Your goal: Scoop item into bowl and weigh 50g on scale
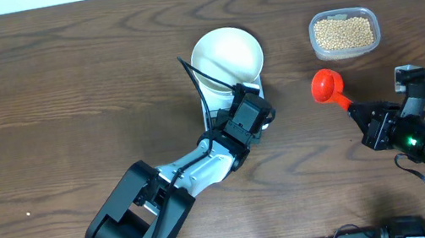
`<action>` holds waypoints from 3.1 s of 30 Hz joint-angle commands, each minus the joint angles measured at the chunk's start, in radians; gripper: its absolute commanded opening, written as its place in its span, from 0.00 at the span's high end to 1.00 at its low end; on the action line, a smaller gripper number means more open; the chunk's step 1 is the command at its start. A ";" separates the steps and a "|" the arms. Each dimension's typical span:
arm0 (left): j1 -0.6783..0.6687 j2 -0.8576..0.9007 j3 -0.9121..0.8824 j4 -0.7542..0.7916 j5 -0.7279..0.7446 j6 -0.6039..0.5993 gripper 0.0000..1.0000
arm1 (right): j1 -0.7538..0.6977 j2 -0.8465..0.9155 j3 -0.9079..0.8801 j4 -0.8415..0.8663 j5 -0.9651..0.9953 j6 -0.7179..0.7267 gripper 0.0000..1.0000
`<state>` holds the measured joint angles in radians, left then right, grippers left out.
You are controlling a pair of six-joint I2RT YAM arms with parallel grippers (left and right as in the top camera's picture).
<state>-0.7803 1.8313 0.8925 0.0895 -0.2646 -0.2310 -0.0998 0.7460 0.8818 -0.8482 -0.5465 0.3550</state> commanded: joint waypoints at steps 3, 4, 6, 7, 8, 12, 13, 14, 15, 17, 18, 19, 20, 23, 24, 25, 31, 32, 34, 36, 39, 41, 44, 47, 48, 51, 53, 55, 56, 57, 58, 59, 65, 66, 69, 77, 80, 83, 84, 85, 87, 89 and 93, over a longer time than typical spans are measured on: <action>-0.004 0.067 -0.017 -0.024 0.043 0.010 0.93 | -0.006 -0.002 0.022 -0.001 -0.006 -0.013 0.99; -0.004 0.067 -0.017 -0.024 0.043 0.010 0.93 | -0.006 -0.002 0.022 -0.001 -0.006 -0.013 0.99; -0.004 0.067 -0.016 -0.027 0.035 0.009 0.93 | -0.006 -0.002 0.022 -0.001 -0.006 -0.013 0.99; -0.004 0.067 -0.016 -0.029 0.031 0.009 0.93 | -0.006 -0.002 0.022 -0.001 -0.006 -0.013 0.99; -0.004 0.067 -0.017 -0.032 0.028 0.008 0.93 | -0.006 -0.002 0.022 -0.001 -0.006 -0.013 0.99; -0.004 0.077 -0.017 -0.039 0.015 -0.007 0.93 | -0.006 -0.002 0.022 -0.001 -0.006 -0.013 0.99; -0.004 0.081 -0.017 -0.039 0.009 -0.010 0.93 | -0.006 -0.002 0.022 -0.001 -0.006 -0.013 0.99; -0.004 0.087 -0.016 -0.039 0.009 -0.010 0.92 | -0.006 -0.002 0.022 -0.001 -0.006 -0.013 0.99; -0.004 0.092 -0.017 -0.039 0.009 -0.010 0.93 | -0.006 -0.002 0.022 -0.001 -0.006 -0.013 0.99; -0.004 0.101 -0.016 -0.039 -0.002 -0.010 0.93 | -0.006 -0.002 0.022 -0.002 -0.006 -0.013 0.99; -0.004 0.105 -0.017 -0.040 -0.009 -0.010 0.93 | -0.006 -0.002 0.022 -0.002 -0.006 -0.013 0.99; -0.004 0.108 -0.017 -0.043 -0.011 -0.010 0.93 | -0.006 -0.002 0.022 -0.002 -0.006 -0.013 0.99; -0.004 0.109 -0.017 -0.048 -0.015 -0.010 0.93 | -0.006 -0.002 0.022 -0.002 -0.006 -0.013 0.99; -0.004 0.109 -0.016 -0.069 -0.018 -0.010 0.93 | -0.006 -0.002 0.022 -0.002 -0.006 -0.013 0.99; -0.004 0.109 -0.017 -0.082 -0.018 -0.010 0.93 | -0.006 -0.002 0.022 -0.002 -0.006 -0.013 0.99; -0.004 0.109 -0.017 -0.089 -0.018 -0.010 0.93 | -0.006 -0.002 0.022 -0.002 -0.006 -0.013 0.99; -0.005 0.109 -0.017 -0.134 -0.017 -0.040 0.93 | -0.006 -0.002 0.022 -0.002 -0.006 -0.013 0.99; -0.005 0.109 -0.017 -0.139 -0.016 -0.045 0.93 | -0.006 -0.002 0.022 -0.002 -0.006 -0.013 0.99; -0.005 0.109 -0.017 -0.149 -0.016 -0.064 0.93 | -0.006 -0.002 0.022 -0.002 -0.006 -0.013 0.99; -0.005 0.109 -0.017 -0.156 -0.012 -0.081 0.93 | -0.006 -0.002 0.022 -0.002 -0.006 -0.013 0.99; -0.005 0.109 -0.017 -0.165 -0.012 -0.097 0.93 | -0.006 -0.002 0.022 -0.003 -0.006 -0.013 0.99; -0.005 0.109 -0.017 -0.168 -0.013 -0.103 0.93 | -0.006 -0.002 0.022 -0.004 -0.006 -0.013 0.99; -0.005 0.109 -0.017 -0.167 -0.013 -0.105 0.93 | -0.006 -0.002 0.022 -0.006 -0.006 -0.013 0.99; -0.005 0.110 -0.017 -0.168 -0.014 -0.120 0.93 | -0.006 -0.002 0.022 -0.007 -0.006 -0.013 0.99; -0.005 0.110 -0.017 -0.168 -0.014 -0.123 0.92 | -0.006 -0.002 0.022 -0.007 -0.006 -0.013 0.99; -0.005 0.110 -0.017 -0.172 -0.018 -0.143 0.93 | -0.006 -0.002 0.022 -0.007 -0.006 -0.013 0.99; -0.005 0.110 -0.017 -0.187 -0.039 -0.167 0.93 | -0.006 -0.002 0.022 -0.006 -0.006 -0.013 0.99; -0.006 0.110 -0.017 -0.206 -0.072 -0.195 0.93 | -0.006 -0.002 0.022 -0.006 -0.006 -0.013 0.99; -0.007 0.110 -0.017 -0.209 -0.079 -0.195 0.93 | -0.006 -0.002 0.022 -0.006 -0.006 -0.013 0.99; -0.008 0.110 -0.017 -0.211 -0.082 -0.198 0.93 | -0.006 -0.002 0.022 -0.006 -0.006 -0.013 0.99; -0.010 0.110 -0.017 -0.212 -0.086 -0.202 0.93 | -0.006 -0.002 0.022 -0.006 -0.006 -0.013 0.99; -0.013 0.110 -0.017 -0.213 -0.089 -0.202 0.93 | -0.006 -0.002 0.022 -0.006 -0.006 -0.013 0.99; -0.026 0.110 -0.017 -0.204 -0.097 -0.201 0.93 | -0.006 -0.002 0.022 -0.009 -0.006 -0.013 0.99; -0.026 0.110 -0.017 -0.201 -0.096 -0.201 0.92 | -0.006 -0.002 0.022 -0.009 -0.006 -0.013 0.99; -0.026 0.109 -0.016 -0.187 -0.096 -0.191 0.93 | -0.006 -0.002 0.022 -0.008 -0.006 -0.013 0.99; -0.026 -0.026 -0.016 -0.241 -0.084 -0.166 0.93 | -0.006 -0.002 0.022 0.008 -0.006 -0.013 0.99; -0.026 -0.125 -0.015 -0.301 -0.075 -0.167 0.93 | -0.006 -0.002 0.022 0.018 -0.006 -0.012 0.99; -0.026 -0.240 -0.015 -0.373 -0.035 -0.167 0.93 | -0.006 -0.002 0.022 0.029 -0.006 -0.011 0.99; -0.026 -0.286 -0.015 -0.403 -0.020 -0.167 0.93 | -0.006 -0.002 0.022 0.032 -0.006 -0.006 0.99; -0.026 -0.324 -0.015 -0.428 -0.003 -0.167 0.93 | -0.006 -0.002 0.022 0.034 -0.006 0.000 0.99; -0.026 -0.412 -0.015 -0.488 0.025 -0.172 0.93 | -0.006 -0.002 0.022 0.037 -0.010 0.005 0.99; -0.026 -0.499 -0.015 -0.549 0.029 -0.193 0.93 | -0.006 -0.002 0.022 0.041 -0.014 0.007 0.99; 0.000 -0.681 -0.010 -0.642 0.038 -0.205 0.93 | -0.006 0.014 0.024 0.060 -0.069 -0.006 0.99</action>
<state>-0.8066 1.2736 0.8742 -0.5037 -0.2543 -0.4198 -0.0998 0.7471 0.8818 -0.8017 -0.5571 0.3561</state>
